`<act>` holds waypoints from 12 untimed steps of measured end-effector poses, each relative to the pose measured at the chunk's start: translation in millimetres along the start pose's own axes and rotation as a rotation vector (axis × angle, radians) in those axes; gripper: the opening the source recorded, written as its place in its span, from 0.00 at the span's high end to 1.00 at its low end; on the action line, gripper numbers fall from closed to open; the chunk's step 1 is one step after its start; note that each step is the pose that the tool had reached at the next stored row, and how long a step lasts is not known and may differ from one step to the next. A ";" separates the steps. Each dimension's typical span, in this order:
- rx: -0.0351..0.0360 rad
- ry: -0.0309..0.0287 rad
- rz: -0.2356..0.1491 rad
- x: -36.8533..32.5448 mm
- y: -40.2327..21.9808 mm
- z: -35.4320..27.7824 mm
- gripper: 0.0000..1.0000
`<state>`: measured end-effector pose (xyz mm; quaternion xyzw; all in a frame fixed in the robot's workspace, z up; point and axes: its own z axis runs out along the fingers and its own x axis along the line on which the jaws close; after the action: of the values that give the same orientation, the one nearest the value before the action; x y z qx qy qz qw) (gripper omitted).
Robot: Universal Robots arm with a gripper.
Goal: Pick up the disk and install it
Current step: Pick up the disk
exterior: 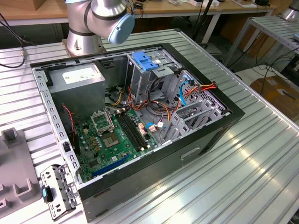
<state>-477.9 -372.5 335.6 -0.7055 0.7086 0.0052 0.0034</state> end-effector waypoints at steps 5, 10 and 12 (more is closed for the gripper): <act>0.0044 0.0056 0.000 0.0 0.0 1.1 0.63; 0.0050 0.0057 0.000 0.0 -0.1 1.1 0.63; 0.0047 0.0058 0.000 -0.2 -0.1 -0.1 0.63</act>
<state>-477.9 -372.4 335.7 -0.7055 0.7087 0.0015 0.0030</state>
